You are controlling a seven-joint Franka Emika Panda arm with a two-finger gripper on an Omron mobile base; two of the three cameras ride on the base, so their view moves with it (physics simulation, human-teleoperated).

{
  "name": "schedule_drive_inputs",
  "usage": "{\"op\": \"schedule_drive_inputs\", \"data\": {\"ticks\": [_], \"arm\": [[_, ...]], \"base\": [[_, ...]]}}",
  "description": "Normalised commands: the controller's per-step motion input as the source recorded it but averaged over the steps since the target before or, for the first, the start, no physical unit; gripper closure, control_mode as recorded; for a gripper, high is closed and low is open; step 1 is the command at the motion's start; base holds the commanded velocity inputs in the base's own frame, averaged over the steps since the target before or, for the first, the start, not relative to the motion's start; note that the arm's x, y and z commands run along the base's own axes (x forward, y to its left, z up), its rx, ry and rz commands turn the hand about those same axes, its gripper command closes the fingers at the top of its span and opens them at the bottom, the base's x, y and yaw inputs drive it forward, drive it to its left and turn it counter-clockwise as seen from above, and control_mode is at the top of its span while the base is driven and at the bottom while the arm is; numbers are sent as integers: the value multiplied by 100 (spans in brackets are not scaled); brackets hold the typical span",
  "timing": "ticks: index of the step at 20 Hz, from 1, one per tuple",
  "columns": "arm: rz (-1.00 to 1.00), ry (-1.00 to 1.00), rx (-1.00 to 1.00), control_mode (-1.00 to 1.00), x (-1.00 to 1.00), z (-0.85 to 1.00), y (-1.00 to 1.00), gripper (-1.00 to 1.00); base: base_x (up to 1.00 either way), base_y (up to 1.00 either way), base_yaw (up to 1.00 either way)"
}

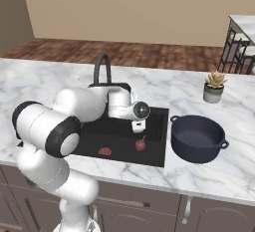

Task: Dump the onion from the pot into the sink. Then turn on the water and wash the onion. Then turn off the water and put the onion back in the pot.

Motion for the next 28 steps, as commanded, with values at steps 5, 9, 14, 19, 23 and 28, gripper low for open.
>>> {"op": "schedule_drive_inputs", "data": {"ticks": [5,9,14,19,23,28], "arm": [[-15,17,-31,-100,-37,100,8,-100],[-15,25,-34,-100,-48,100,0,-100],[-12,36,-31,-100,-54,82,0,-100],[-2,44,-12,-100,-8,97,-6,-100],[3,41,-3,-100,0,97,-2,-100],[16,33,0,-100,-1,34,0,-100]], "base": [[0,0,0],[0,0,0],[0,0,0],[0,0,0],[0,0,0],[0,0,0]]}}
